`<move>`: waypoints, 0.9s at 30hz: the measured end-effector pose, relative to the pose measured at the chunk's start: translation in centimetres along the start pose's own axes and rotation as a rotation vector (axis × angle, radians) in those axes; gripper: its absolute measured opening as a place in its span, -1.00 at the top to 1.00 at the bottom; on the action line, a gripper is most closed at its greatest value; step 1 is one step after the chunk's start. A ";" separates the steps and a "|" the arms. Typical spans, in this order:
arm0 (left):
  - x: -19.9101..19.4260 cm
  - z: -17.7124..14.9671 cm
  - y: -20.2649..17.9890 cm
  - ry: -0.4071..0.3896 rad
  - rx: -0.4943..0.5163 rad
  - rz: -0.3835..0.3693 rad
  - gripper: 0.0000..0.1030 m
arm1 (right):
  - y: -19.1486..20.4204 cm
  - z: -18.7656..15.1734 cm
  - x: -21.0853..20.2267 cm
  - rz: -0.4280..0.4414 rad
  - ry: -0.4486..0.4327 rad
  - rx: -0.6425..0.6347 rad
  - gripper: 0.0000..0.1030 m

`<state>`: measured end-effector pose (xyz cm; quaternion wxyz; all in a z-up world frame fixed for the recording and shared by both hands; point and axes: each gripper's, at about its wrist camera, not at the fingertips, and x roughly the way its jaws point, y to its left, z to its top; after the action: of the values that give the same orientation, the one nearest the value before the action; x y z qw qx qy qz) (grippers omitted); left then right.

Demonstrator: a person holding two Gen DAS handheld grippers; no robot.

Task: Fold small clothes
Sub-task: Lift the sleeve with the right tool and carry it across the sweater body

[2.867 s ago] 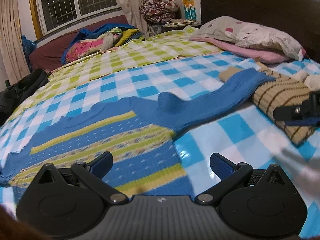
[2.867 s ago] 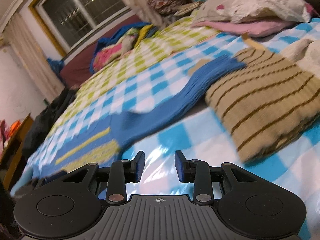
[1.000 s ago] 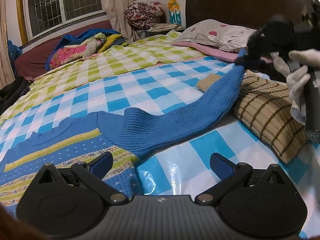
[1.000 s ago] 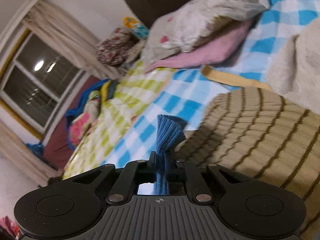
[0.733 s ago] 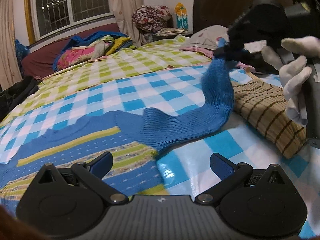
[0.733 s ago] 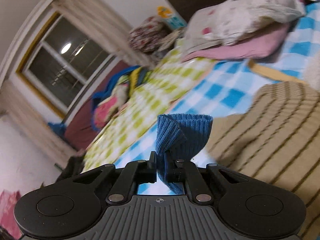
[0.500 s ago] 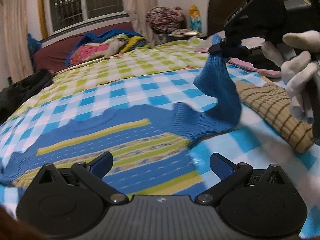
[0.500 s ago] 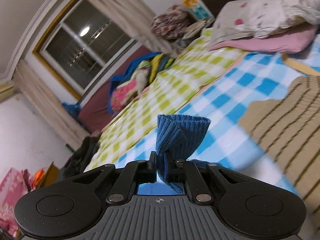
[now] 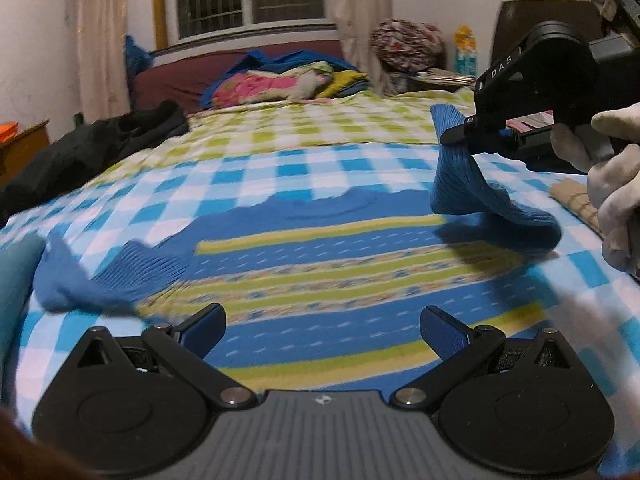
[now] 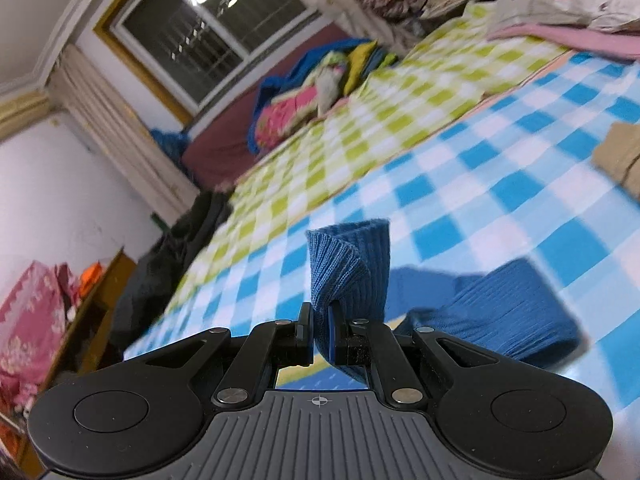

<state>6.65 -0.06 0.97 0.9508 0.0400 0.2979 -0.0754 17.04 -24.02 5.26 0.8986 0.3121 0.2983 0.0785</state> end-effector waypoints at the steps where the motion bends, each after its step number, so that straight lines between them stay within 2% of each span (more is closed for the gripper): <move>1: 0.1 -0.2 0.7 0.002 -0.011 0.003 -1.00 | 0.8 -0.5 0.7 -0.002 0.011 -0.013 0.85; 14: 0.6 -1.0 8.5 -0.025 -0.139 0.052 -1.00 | 8.6 -6.8 8.4 -0.032 0.130 -0.161 0.85; 19: 0.9 -1.2 10.0 -0.024 -0.177 0.061 -1.00 | 10.6 -9.1 10.5 -0.036 0.164 -0.212 0.85; 27: 0.8 -1.3 10.7 -0.032 -0.175 0.085 -1.00 | 12.5 -11.0 12.4 -0.010 0.212 -0.260 0.85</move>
<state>8.39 10.56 -0.25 0.9576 -0.0317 0.2863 -0.0093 21.16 -4.39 -0.12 0.8953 0.1816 0.3802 0.1447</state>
